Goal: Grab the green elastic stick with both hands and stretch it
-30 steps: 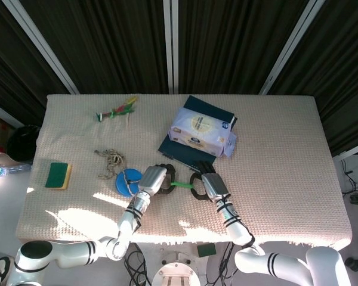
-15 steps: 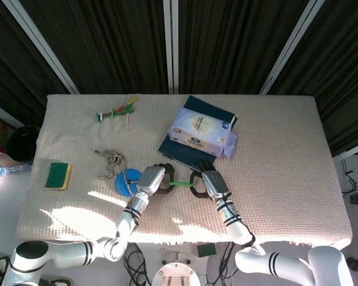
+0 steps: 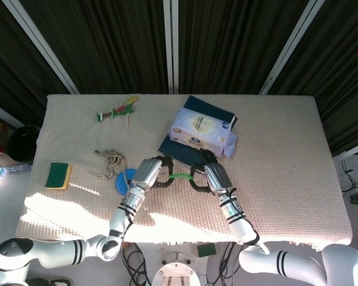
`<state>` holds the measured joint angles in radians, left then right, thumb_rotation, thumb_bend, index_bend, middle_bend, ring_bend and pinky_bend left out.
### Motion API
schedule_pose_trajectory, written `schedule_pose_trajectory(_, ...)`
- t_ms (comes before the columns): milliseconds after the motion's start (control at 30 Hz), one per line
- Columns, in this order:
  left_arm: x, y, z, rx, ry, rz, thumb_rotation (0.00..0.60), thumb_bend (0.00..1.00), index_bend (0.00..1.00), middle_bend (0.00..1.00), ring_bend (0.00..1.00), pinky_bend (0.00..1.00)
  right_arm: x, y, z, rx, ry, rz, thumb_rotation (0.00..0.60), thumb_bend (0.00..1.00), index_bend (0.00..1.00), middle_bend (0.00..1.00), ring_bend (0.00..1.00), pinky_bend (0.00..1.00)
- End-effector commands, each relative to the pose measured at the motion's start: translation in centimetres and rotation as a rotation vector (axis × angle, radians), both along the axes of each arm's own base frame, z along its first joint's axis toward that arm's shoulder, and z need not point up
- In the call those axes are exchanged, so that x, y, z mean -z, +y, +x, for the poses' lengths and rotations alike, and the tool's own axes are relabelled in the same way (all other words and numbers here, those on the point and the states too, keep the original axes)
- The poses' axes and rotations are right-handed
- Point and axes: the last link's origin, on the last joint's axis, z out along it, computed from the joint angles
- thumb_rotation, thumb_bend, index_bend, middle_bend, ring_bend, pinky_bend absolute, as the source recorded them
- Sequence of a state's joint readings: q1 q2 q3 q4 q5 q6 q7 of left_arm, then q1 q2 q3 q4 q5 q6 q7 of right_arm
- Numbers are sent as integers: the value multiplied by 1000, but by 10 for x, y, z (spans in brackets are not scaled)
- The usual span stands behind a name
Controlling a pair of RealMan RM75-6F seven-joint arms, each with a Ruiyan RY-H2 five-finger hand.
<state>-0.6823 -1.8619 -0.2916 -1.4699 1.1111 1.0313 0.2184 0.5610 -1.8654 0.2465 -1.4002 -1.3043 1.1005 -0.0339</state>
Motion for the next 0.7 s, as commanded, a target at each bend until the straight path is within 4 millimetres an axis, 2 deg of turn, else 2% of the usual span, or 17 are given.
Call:
schedule_pose_trajectory(33, -12, 2, 2, 3, -3, 32, 599, 311, 605, 385, 333, 421, -7, -2, 3, -7, -8, -19, 600, 366, 603, 73, 0, 0)
schedule_pose_trajectory(400, -43, 4, 6, 14, -17, 126, 597, 311, 606, 384, 334, 419, -25, -6, 12, -29, -39, -73, 600, 376, 610, 74, 0, 0)
schedule_pose_trajectory(700, -55, 1, -2, -2, -13, 158, 598, 311, 610, 384, 334, 417, -35, -6, 9, -25, -49, -105, 600, 380, 615, 75, 0, 0)
